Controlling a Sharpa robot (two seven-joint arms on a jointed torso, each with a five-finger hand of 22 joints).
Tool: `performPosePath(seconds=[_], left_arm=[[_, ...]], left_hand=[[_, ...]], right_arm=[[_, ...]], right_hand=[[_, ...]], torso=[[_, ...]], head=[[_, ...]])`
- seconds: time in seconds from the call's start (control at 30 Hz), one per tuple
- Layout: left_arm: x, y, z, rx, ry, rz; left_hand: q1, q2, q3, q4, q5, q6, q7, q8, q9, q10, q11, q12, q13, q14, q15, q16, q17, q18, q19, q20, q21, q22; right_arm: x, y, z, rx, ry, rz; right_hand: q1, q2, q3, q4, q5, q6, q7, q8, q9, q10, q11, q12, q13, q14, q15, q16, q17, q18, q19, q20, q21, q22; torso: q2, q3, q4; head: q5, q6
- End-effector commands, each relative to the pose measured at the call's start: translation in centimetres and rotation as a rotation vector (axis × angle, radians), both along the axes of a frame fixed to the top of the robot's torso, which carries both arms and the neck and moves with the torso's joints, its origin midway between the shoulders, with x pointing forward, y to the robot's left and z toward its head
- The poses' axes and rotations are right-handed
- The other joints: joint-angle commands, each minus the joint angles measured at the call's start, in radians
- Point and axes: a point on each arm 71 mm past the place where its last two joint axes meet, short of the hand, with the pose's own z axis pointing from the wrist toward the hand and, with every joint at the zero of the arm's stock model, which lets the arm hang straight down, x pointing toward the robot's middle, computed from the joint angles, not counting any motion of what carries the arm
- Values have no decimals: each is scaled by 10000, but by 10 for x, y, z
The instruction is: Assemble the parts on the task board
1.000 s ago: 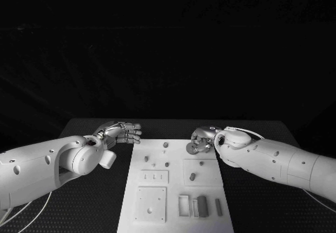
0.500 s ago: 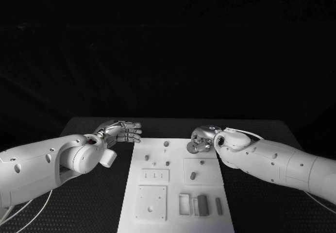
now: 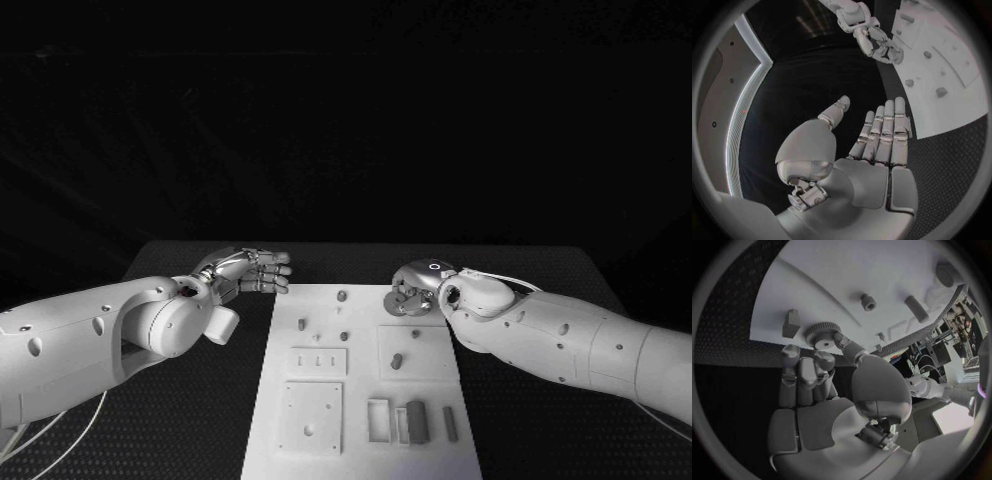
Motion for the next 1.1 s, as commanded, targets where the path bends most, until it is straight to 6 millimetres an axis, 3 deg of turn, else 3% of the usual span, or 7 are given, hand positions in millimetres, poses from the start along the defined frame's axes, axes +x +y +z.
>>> performPosePath(seconds=[0.03, 0.47, 0.63, 1.1], left_arm=[[0, -2, 1, -49, -70, -179], [-1, 0, 1, -43, -66, -156], [-1, 0, 1, -43, -53, -167], [-1, 1, 1, -34, -39, -158]], left_hand=[[-87, 35, -43, -41, 41, 58, 631, -38, -10, 74, 18, -66, 0, 64, 30, -58, 17, 186, 73, 17, -50, -17], [-87, 38, -43, -43, 41, 58, 630, -40, -13, 78, 18, -75, 1, 66, 30, -64, 22, 186, 75, 17, -54, -18], [-87, 39, -44, -43, 41, 59, 630, -41, -14, 80, 18, -77, 1, 66, 30, -66, 23, 186, 76, 17, -55, -18], [-86, 36, -46, -47, 41, 59, 627, -44, -16, 82, 17, -86, 2, 67, 30, -73, 28, 185, 76, 17, -61, -19]], right_arm=[[-8, 1, -19, -701, 374, 137], [-12, -2, -24, -703, 374, 191], [-12, -2, -24, -694, 423, 198], [-12, -4, -27, -698, 731, 160]], right_hand=[[33, -116, 74, 9, 29, 97, 15, 62, 36, 35, -55, 52, -14, 79, -41, 63, 13, 468, 46, -21, 42, 162], [180, -109, 126, -61, 24, 197, -35, 117, 71, 85, -104, 54, -25, 162, -86, 84, 79, 468, 78, -46, 52, 162], [172, -207, 103, -53, 18, 167, -33, 99, 69, 84, -103, 43, -31, 132, -92, 67, 20, 468, 78, -46, 47, 160], [520, -251, 135, -98, 17, -400, 103, -224, -86, 31, 28, -1, -50, -26, 24, 0, -156, 468, -4, -36, -7, 161]], torso=[[-2, 7, -5], [4, 8, -3], [2, 7, -1], [10, 7, -5]], head=[[20, -17], [4, -14], [0, -16], [-18, -30]])
